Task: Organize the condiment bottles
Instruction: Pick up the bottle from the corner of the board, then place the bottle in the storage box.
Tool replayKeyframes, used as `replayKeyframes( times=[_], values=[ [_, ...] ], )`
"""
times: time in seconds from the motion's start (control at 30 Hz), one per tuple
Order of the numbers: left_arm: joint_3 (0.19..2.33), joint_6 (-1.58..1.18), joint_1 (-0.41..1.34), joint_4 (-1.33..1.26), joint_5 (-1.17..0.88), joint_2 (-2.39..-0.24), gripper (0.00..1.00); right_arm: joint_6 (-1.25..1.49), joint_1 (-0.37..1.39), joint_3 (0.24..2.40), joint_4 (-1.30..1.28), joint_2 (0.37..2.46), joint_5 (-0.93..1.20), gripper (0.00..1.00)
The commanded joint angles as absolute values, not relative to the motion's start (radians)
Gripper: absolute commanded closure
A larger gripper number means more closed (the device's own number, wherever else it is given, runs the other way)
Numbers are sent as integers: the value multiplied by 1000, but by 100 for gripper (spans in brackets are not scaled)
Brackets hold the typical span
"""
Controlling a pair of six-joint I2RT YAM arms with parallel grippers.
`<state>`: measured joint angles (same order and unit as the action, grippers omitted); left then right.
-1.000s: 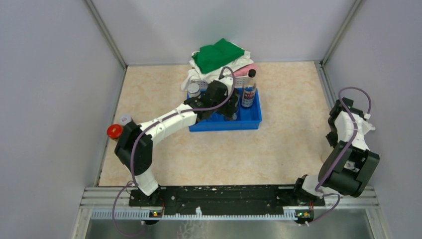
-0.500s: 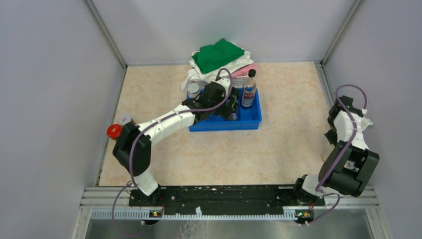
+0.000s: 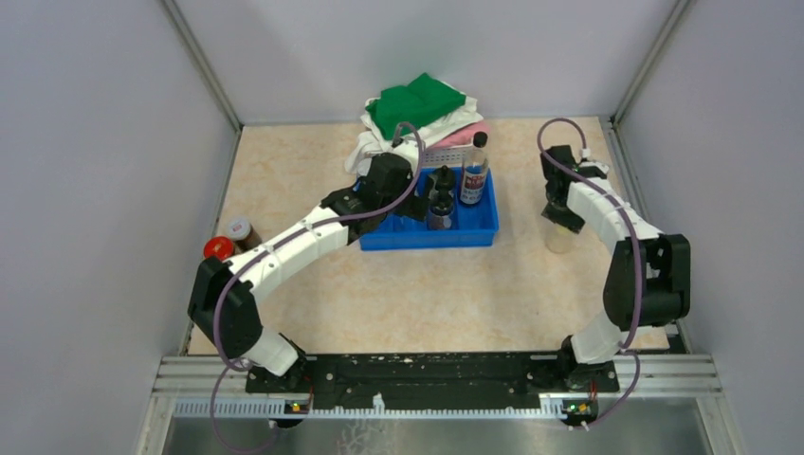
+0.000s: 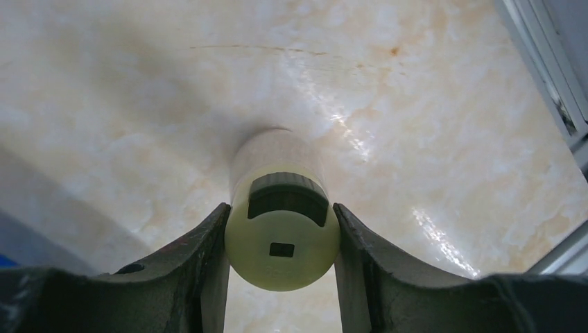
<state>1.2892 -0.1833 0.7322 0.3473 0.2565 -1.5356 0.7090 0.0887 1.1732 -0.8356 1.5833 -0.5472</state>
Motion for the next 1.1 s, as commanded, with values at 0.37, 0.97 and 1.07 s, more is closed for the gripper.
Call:
replayKeyframes(
  times=[0.37, 0.97, 1.07],
  values=[
    [1219, -162, 602, 407, 172, -1414, 1, 401, 284, 1391, -658, 1507, -542, 100],
    [1261, -209, 466, 488, 334, -1304, 1, 259, 488, 1346, -618, 1358, -328, 100],
    [1271, -212, 465, 513, 346, -1287, 1, 248, 552, 1337, -596, 1402, -340, 100]
  ],
)
